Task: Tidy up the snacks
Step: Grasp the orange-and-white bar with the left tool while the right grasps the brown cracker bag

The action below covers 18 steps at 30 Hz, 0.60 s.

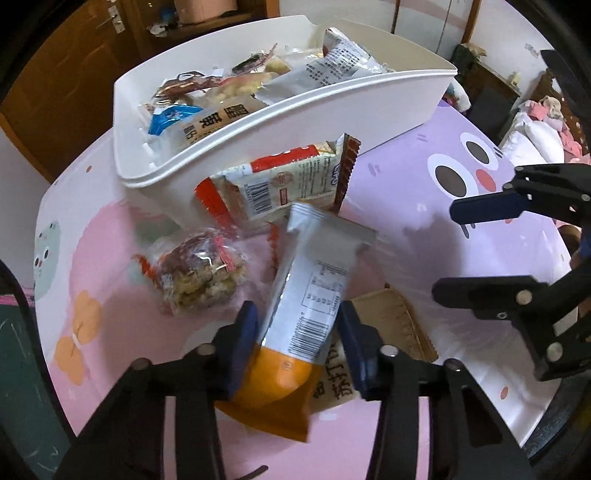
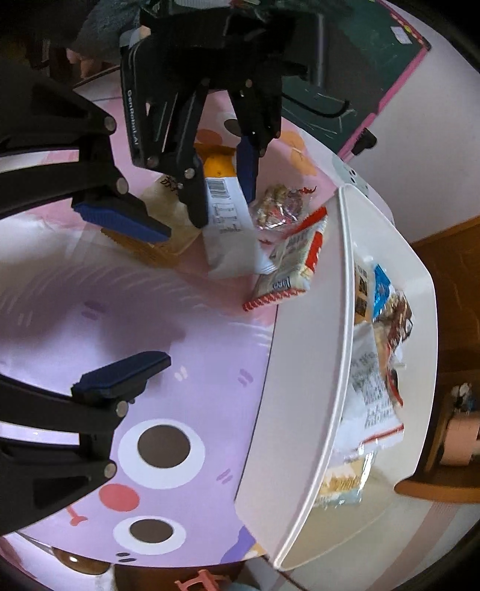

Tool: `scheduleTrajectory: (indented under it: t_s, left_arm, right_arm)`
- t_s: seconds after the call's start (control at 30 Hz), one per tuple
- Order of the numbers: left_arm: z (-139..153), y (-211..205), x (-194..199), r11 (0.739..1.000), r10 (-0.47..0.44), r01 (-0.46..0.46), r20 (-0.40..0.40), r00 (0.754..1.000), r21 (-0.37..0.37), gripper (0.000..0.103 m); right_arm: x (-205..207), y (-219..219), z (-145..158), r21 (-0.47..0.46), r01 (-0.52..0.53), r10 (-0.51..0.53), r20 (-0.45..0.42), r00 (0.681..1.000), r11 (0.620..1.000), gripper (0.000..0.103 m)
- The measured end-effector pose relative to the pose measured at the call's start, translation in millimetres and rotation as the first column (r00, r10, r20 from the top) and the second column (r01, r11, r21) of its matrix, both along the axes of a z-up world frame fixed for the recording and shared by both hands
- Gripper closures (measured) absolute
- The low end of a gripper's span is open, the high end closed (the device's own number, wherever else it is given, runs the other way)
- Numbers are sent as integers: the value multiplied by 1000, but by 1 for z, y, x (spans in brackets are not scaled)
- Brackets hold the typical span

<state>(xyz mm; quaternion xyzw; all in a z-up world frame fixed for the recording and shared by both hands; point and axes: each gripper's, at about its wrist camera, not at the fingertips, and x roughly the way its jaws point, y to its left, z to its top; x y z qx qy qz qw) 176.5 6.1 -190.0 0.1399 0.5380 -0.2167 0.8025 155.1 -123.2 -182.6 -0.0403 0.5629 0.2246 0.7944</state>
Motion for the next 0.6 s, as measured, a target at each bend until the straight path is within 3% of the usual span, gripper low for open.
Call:
scheduleTrajectory:
  t_s: [0.13, 0.27, 0.37, 0.6]
  left_arm:
    - [9, 13, -11, 997, 70, -70, 15, 997, -25, 68]
    - [22, 41, -23, 982, 165, -163, 9, 986, -98, 68]
    - [28, 65, -30, 951, 266, -266, -19, 964, -159, 68]
    - [25, 104, -54, 875, 439, -439, -50, 897, -203, 68]
  right_arm:
    - [-2, 12, -2, 0, -69, 69, 12, 998, 998, 30]
    - [-5, 34, -4, -17, -174, 175, 49, 983, 985, 22]
    - [-7, 48, -4, -28, -250, 252, 78, 965, 968, 16]
    - [-3, 78, -16, -68, -386, 390, 77, 917, 920, 15]
